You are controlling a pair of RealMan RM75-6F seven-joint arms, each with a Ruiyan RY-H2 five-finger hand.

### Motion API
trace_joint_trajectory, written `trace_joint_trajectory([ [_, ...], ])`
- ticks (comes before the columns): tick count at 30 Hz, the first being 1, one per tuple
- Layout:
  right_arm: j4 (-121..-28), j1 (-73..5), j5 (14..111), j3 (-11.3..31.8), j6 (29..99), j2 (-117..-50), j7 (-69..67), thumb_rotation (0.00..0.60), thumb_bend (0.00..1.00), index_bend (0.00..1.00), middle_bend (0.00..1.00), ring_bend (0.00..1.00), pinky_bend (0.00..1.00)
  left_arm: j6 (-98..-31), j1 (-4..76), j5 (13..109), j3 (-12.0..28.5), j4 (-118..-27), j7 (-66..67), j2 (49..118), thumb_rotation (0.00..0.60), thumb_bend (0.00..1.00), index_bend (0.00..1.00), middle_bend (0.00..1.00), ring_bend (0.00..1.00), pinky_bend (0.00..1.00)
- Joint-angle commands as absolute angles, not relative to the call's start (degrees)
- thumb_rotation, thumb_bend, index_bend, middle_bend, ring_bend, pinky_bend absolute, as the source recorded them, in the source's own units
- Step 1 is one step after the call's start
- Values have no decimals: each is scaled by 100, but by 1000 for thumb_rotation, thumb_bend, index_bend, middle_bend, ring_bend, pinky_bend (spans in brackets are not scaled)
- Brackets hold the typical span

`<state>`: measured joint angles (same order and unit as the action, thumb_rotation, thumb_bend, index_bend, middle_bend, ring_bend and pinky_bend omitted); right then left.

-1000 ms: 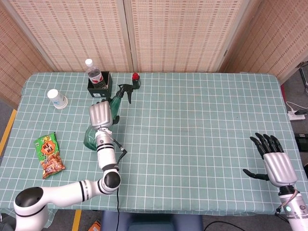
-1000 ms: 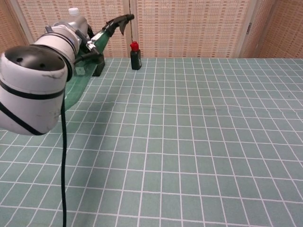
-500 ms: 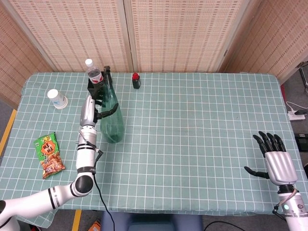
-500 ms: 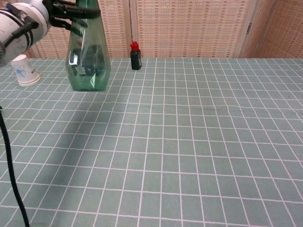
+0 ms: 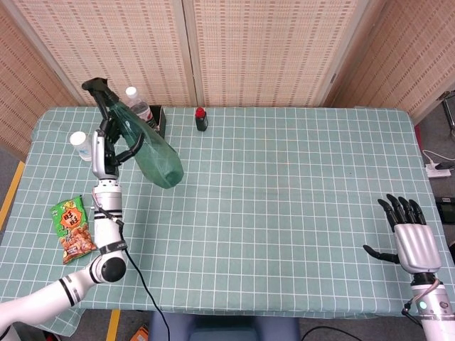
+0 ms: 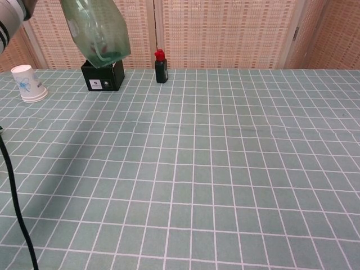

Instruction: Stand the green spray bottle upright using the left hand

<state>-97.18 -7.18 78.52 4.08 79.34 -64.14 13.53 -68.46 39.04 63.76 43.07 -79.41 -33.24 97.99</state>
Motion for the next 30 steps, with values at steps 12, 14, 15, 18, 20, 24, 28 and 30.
trace_joint_trajectory([
  [12, -9999, -721, 7334, 485, 7765, -6325, 1616, 600, 60, 121, 30, 0, 0, -8174, 4590, 8014, 3074, -3714, -4474, 10866, 600, 262, 284, 496, 395, 367],
  [14, -10051, -730, 7246, 500, 7739, -6314, 1674, 600, 60, 121, 30, 0, 0, -8169, 4664, 7968, 3034, -3277, -4705, 10992, 600, 262, 279, 490, 389, 359],
  [15, -10071, -734, 7213, 506, 7730, -6310, 1694, 600, 60, 121, 30, 0, 0, -8156, 4692, 7935, 3030, -3123, -4801, 11039, 600, 261, 274, 485, 384, 352],
  [18, -10113, -743, 7135, 516, 7718, -6303, 1769, 600, 60, 121, 30, 0, 0, -8111, 4758, 7839, 2996, -2669, -5068, 11160, 600, 260, 258, 471, 372, 337],
  [20, -10137, -744, 7102, 518, 7719, -6296, 1798, 600, 60, 121, 30, 0, 0, -8068, 4777, 7768, 2972, -2402, -5235, 11223, 600, 257, 249, 462, 363, 330],
  [24, -10169, -731, 7030, 536, 7731, -6283, 1762, 600, 59, 122, 30, 0, 0, -7933, 4775, 7605, 2953, -2027, -5523, 11316, 600, 250, 223, 434, 335, 306],
  [28, -10206, -724, 6928, 549, 7734, -6267, 1801, 600, 59, 124, 30, 0, 0, -7653, 4731, 7476, 2867, -1677, -5714, 11409, 600, 247, 200, 411, 312, 291],
  [30, -10213, -717, 6910, 551, 7763, -6275, 1834, 600, 59, 125, 30, 0, 0, -7532, 4698, 7455, 2800, -1544, -5767, 11447, 600, 246, 198, 408, 305, 287],
])
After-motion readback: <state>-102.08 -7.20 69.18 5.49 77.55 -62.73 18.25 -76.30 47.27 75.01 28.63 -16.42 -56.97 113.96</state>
